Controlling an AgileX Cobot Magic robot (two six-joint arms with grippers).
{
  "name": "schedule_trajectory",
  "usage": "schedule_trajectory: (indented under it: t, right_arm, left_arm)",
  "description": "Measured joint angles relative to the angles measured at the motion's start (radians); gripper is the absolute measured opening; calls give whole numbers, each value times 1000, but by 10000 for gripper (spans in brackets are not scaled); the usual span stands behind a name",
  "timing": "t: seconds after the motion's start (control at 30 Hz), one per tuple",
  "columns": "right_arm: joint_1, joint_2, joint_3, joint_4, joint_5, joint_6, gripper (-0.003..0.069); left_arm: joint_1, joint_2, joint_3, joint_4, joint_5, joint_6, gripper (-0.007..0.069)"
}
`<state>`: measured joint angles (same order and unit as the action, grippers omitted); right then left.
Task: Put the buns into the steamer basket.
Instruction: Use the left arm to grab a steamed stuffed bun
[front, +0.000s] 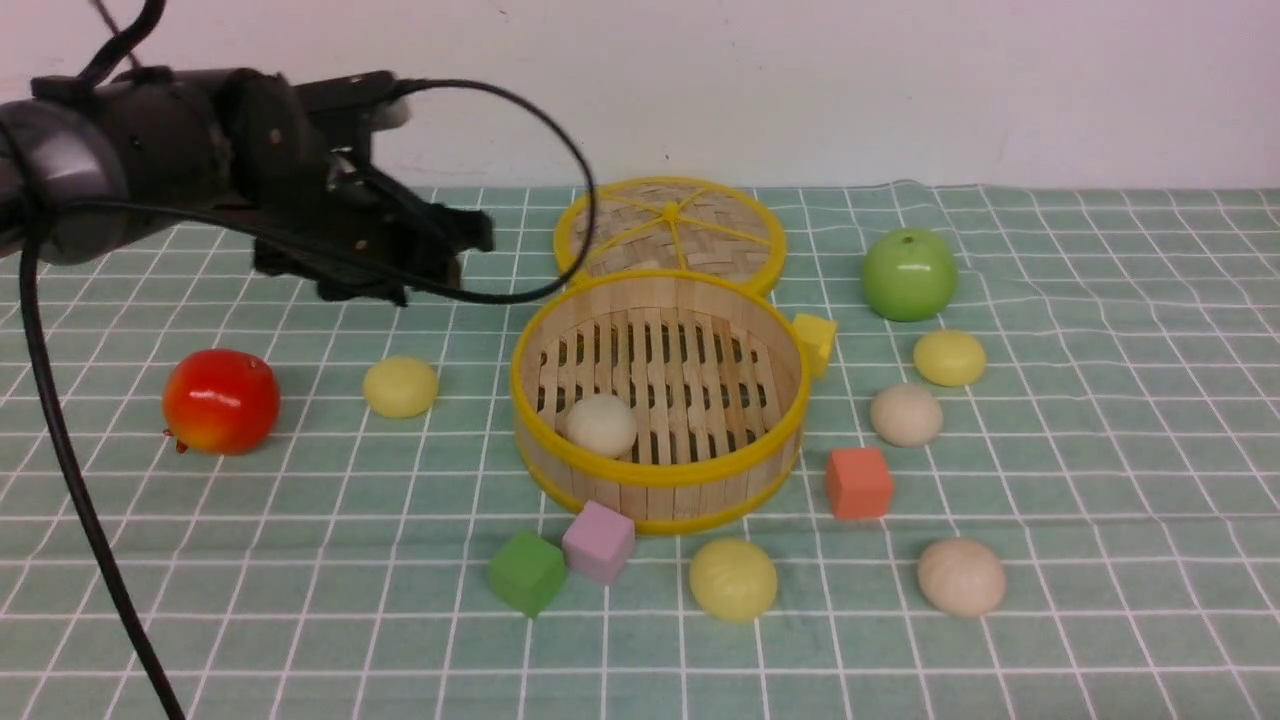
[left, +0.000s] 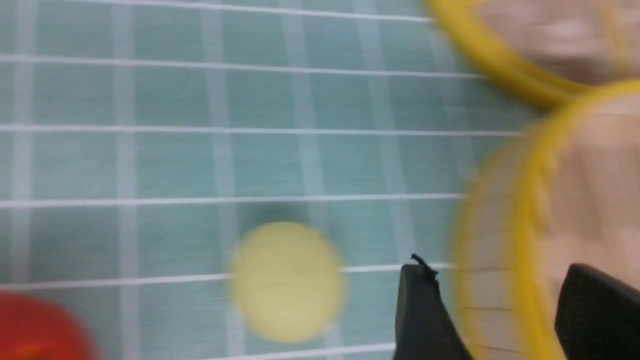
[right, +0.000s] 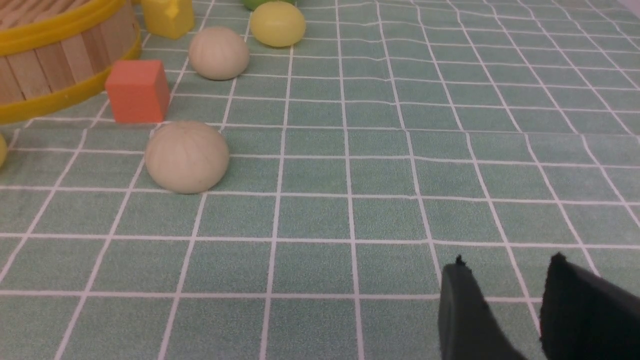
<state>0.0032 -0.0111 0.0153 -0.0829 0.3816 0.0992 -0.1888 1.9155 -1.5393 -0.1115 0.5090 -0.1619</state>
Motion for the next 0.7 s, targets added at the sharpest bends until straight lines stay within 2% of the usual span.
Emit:
schedule_trajectory:
  t: [0.27,0.4,0.7]
  right_arm:
    - [0,0,0,0,0,0,240]
    - [0,0,0,0,0,0,240]
    - [0,0,0,0,0,0,240]
  left_arm:
    - [16,104,0,67,-36,-6,363]
    - [16,133,0,149,-54,-9,363]
    - [16,169,0,179,-116,-10,362]
